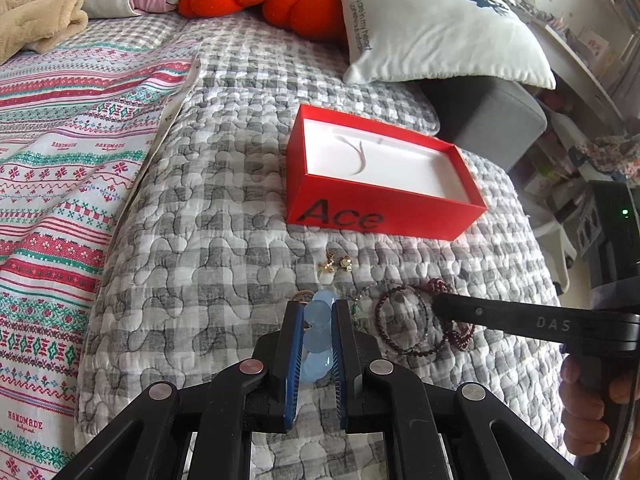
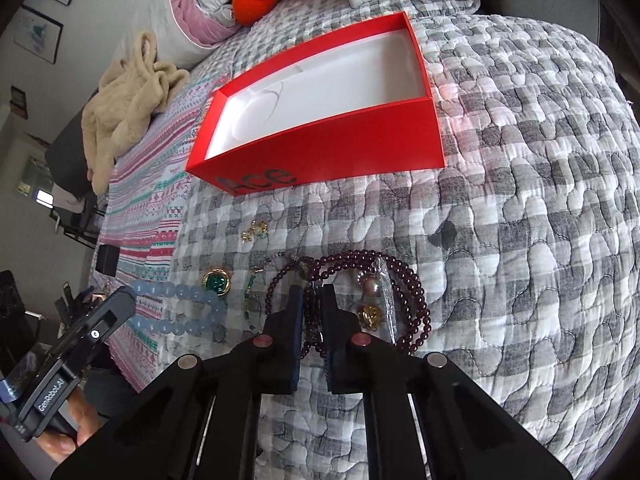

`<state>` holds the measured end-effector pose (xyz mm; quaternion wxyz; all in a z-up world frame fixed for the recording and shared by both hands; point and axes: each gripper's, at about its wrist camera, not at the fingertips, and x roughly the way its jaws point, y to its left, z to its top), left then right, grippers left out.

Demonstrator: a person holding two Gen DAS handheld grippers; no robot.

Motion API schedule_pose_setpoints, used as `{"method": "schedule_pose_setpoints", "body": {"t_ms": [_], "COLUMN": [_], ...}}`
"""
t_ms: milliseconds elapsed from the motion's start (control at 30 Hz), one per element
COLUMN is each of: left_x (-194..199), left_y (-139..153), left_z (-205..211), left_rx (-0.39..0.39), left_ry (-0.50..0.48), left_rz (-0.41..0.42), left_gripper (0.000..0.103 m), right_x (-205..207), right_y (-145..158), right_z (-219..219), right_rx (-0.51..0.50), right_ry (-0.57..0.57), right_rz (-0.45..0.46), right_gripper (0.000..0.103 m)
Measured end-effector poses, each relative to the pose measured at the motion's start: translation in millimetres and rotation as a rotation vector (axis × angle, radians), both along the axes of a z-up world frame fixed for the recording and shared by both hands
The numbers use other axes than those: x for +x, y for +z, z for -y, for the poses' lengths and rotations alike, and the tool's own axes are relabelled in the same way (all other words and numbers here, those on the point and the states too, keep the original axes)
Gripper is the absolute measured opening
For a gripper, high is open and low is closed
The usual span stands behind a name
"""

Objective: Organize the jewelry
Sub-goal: 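Carry both bracelets into the red box and open both grippers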

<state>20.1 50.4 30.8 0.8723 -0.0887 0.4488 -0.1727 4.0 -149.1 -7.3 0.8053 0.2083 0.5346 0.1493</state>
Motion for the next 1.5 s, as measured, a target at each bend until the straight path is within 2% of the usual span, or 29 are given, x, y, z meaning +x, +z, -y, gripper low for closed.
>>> {"method": "schedule_pose_setpoints", "body": {"t_ms": [333,533,867,1000,1133,1267,1433,1500], "left_x": [-6,-2,47,74,94,111,127,131], "left_y": [16,31,65,59,47,33,11,4], "left_z": [1,7,37,50,62,61,50,49], "left_rx": [-0.03,-0.063,-0.116,-0.19,-0.224,-0.212,-0.104,-0.068], "left_ry": [-0.003,-0.026,-0.074,-0.088,-0.087,-0.066,-0.012,-0.009], "left_rz": [0.035,0.058,0.107,0.081,0.069,0.069,0.041,0.038], "left_gripper": [0.008,0.008,0.008,0.008,0.008,0.008,0.008,0.008], "right_x": [-22,-17,29,49,65,78,90,93], "right_y": [57,70,90,87,82,75,65,59], "right_z": [2,9,30,37,42,38,25,26], "right_rx": [0.086,0.106,0.115,0.111,0.109,0.11,0.133,0.108], "right_ry": [0.008,-0.014,-0.083,-0.109,-0.129,-0.127,-0.075,-0.081], "right_rz": [0.14,0.164,0.2,0.203,0.207,0.206,0.194,0.182], "right_gripper": [0.008,0.008,0.008,0.008,0.008,0.009,0.009,0.009]}}
